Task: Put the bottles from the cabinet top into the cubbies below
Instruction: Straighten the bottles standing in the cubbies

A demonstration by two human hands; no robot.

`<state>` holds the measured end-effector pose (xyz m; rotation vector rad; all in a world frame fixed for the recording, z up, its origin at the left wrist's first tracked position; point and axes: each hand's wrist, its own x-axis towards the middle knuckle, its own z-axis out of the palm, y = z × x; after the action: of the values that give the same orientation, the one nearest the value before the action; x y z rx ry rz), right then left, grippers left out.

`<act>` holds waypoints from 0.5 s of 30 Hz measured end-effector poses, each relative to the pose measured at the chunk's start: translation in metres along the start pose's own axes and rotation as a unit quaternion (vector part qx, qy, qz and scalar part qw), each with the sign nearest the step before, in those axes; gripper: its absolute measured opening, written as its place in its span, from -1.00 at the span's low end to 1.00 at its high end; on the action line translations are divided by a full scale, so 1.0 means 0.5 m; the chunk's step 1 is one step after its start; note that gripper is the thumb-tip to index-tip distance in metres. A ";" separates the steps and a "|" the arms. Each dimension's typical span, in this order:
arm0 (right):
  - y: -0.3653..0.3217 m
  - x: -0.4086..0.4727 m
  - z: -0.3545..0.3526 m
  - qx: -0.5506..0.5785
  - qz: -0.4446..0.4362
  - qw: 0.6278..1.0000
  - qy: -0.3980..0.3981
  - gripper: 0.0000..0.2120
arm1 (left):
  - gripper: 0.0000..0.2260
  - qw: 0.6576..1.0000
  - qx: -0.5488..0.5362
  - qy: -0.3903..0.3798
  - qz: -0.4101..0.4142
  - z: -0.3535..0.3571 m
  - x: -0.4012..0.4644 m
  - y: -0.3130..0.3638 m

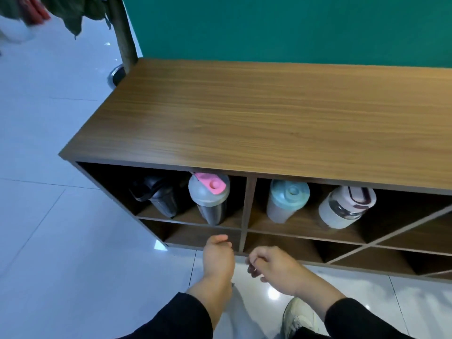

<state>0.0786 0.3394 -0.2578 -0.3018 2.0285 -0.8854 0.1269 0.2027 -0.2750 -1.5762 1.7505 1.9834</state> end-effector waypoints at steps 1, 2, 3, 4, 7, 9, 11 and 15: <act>-0.014 0.010 0.027 -0.013 -0.029 0.999 0.014 -0.82 | -0.71 0.999 -0.022 0.034 0.019 -0.022 0.008 0.014; -0.035 0.018 0.050 -0.019 -0.052 0.998 0.033 -0.73 | -0.70 0.997 -0.037 0.055 0.037 -0.043 0.012 0.030; -0.051 0.030 0.069 -0.007 -0.066 0.996 0.058 -0.61 | -0.67 0.995 -0.044 0.066 0.056 -0.059 0.015 0.043; -0.071 0.035 0.080 0.018 -0.063 0.995 0.071 -0.52 | -0.64 0.994 -0.040 0.071 0.073 -0.071 0.013 0.057; -0.121 0.077 0.108 0.097 -0.059 0.989 0.093 -0.35 | -0.51 0.990 -0.016 0.051 0.127 -0.085 -0.001 0.090; -0.140 0.114 0.112 0.135 -0.067 0.979 0.139 -0.27 | -0.44 0.990 -0.018 0.019 0.139 -0.081 0.003 0.098; -0.154 0.148 0.104 0.158 -0.058 0.970 0.178 -0.31 | -0.36 0.990 -0.018 -0.015 0.142 -0.078 0.016 0.094; -0.169 0.162 0.093 0.164 -0.044 0.972 0.161 -0.27 | -0.30 0.986 -0.007 -0.046 0.157 -0.078 0.037 0.097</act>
<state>0.0587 0.2153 -0.2674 -0.0654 2.1246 -1.3773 0.1124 0.1458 -0.2472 -1.2520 2.0592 2.1620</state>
